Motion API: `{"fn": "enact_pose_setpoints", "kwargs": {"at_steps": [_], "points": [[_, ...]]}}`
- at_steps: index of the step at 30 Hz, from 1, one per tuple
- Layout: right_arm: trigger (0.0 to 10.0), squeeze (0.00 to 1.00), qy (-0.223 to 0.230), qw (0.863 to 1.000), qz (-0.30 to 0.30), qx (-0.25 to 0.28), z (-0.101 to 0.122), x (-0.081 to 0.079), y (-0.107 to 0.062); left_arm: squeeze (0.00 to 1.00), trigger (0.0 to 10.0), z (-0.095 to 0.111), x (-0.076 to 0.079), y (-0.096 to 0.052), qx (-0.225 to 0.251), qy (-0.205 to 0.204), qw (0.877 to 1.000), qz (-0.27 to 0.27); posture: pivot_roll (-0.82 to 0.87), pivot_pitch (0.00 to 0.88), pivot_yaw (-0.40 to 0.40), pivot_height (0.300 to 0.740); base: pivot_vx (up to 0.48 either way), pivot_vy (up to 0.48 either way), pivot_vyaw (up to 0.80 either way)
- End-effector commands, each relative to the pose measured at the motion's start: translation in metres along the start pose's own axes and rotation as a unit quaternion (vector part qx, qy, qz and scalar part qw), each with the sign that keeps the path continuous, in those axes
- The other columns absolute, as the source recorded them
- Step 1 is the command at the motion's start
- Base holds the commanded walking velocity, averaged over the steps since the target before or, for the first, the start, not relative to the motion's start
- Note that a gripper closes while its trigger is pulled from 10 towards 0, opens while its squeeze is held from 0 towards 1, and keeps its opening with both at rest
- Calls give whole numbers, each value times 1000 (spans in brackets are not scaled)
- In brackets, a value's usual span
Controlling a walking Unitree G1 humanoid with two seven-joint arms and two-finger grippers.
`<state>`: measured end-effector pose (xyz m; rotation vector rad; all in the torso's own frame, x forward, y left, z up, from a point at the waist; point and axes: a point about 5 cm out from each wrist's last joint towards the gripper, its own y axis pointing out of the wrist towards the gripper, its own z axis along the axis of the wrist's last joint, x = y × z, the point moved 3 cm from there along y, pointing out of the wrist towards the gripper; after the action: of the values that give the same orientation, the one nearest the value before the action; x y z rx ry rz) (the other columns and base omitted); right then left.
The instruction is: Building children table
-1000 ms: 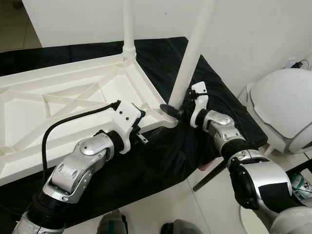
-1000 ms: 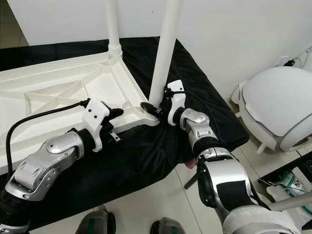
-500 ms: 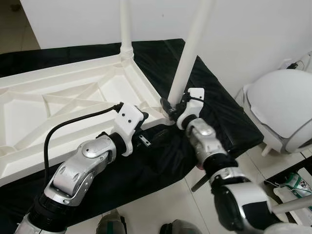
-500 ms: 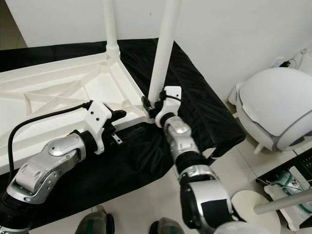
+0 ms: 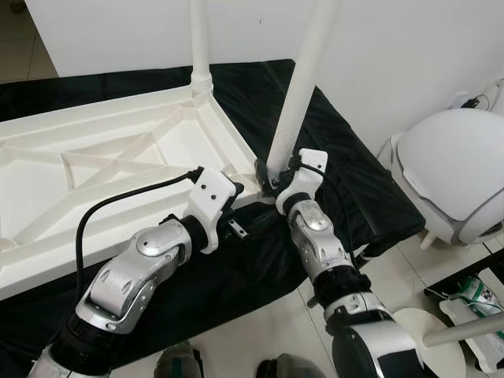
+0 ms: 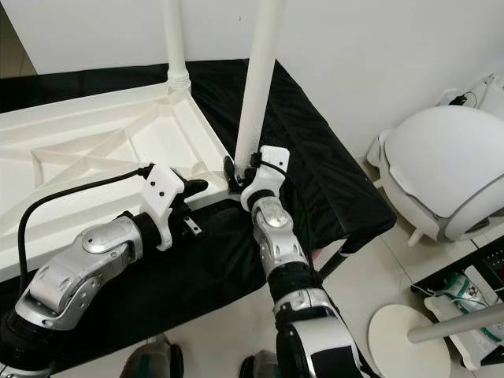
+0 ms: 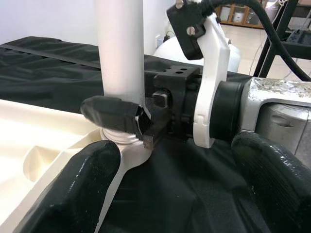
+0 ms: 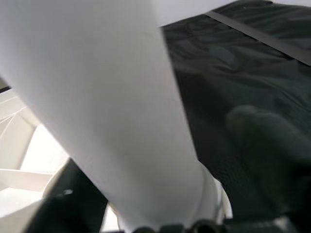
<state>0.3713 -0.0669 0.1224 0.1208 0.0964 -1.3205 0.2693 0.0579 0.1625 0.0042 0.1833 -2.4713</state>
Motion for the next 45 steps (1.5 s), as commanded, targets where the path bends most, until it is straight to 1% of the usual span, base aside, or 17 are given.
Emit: {"fn": "enact_pose_setpoints", "kwargs": {"at_steps": [1,4,6,7,10,12,14,16,19,25,27,33,35,37,38,39,45], "points": [[10000,1000,12,1000,2,-3,-1,3,-2,0,10000,-3,6,1,-4,-2,999,-32,23,0,-83,740,0,0,0],[10000,1000,0,1000,26,-1,1,9,-3,0,10000,-3,6,1,-4,-2,1000,-31,23,0,-87,740,0,0,0],[10000,1000,-24,998,64,-15,-1,16,-4,0,10000,-3,5,1,-4,-2,1000,-30,22,0,-90,740,0,0,0],[10000,0,-42,996,81,-26,-3,22,-4,0,10000,-3,5,2,-3,-1,1000,-30,21,0,-90,740,0,0,0],[10000,0,-53,993,97,-32,-4,27,-4,0,10000,-3,5,2,-2,-1,1000,-29,21,0,-90,740,0,0,0],[10000,0,-82,986,137,-46,-3,38,-1,0,10000,-2,4,3,-1,1,1000,-29,23,0,-87,740,0,0,0],[10000,0,-82,986,137,-46,-3,38,-1,0,10000,-2,4,3,-1,1,1000,-29,23,0,-87,740,0,0,0],[10000,0,-114,978,169,-51,4,47,3,0,10000,-2,3,2,-2,4,1000,-29,27,0,-82,740,0,0,0],[10000,0,-126,972,192,-57,9,48,8,0,10000,-1,1,1,-2,6,1000,-28,30,0,-80,740,0,0,0],[10000,0,-128,960,240,-65,15,37,13,0,10000,-1,1,0,-3,8,1000,-26,48,0,-84,740,0,0,0],[10000,0,-134,954,259,-73,15,29,16,0,10000,-1,1,-2,-4,7,1000,-22,57,0,-84,740,0,0,0],[10000,0,-137,947,278,-86,10,20,18,0,10000,-2,1,-5,-6,6,1000,-18,72,0,-84,740,0,0,0],[10000,0,-136,942,293,-94,4,11,17,0,10000,-2,0,-6,-7,4,1000,-14,80,0,-84,740,0,0,0],[10000,0,-136,942,293,-94,4,11,17,0,10000,-2,0,-6,-7,4,1000,-14,80,0,-84,740,0,0,0],[3529,0,-138,939,300,-99,2,8,17,0,10000,-2,0,-7,-7,4,1000,-13,81,0,-84,740,0,0,0],[0,0,-140,937,302,-101,0,6,16,0,10000,-2,0,-7,-7,4,1000,-12,83,0,-83,740,0,0,0],[0,0,-137,938,301,-103,0,9,16,0,10000,-2,0,-8,-7,3,1000,-11,80,0,-83,740,0,0,0]]}}
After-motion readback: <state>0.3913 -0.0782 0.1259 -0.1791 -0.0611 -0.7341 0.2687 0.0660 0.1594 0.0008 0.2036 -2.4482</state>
